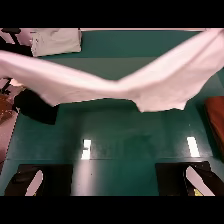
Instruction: Fold the shirts.
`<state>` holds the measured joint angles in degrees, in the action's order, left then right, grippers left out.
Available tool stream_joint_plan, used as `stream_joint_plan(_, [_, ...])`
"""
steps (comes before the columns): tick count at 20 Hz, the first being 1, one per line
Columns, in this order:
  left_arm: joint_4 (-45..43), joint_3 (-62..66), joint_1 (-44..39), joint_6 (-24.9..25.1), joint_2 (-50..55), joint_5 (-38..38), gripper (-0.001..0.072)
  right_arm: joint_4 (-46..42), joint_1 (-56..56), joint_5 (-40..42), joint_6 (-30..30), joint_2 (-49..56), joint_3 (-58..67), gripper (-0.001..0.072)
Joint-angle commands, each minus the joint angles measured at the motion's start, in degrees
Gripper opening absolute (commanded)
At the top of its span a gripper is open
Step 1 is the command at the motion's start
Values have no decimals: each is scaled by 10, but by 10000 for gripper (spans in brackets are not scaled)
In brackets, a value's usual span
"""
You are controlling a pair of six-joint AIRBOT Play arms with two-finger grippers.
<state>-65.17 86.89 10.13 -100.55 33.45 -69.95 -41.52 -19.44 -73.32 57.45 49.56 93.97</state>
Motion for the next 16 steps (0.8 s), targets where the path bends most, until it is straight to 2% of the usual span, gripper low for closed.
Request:
stream_joint_plan(1, [-31, 184, 0, -71, -4, 30, 26, -2, -2, -17, 27, 47, 260, 17])
stream_joint_plan(3, [-8, 257, 0, -93, 2, 34, 26, -2, -2, 3, 44, 68, 366, 17])
stream_joint_plan(6, [-21, 281, 0, -110, 22, 14, 26, -31, -2, 35, 112, 62, 352, 17])
stream_joint_plan(8, [-38, 241, 0, -109, 56, -47, 26, -92, -2, 43, 193, 42, 230, 17])
stream_joint_plan(11, [11, 114, 0, -69, 139, -82, 27, -115, -2, 10, 232, 41, 0, 17])
stream_joint_plan(14, [37, -46, -34, -20, 214, -7, 27, -108, 16, -1, 240, 94, -166, 17])
stream_joint_plan(16, [37, -137, -65, -9, 264, 70, 27, -110, 38, 0, 235, 164, -215, 18])
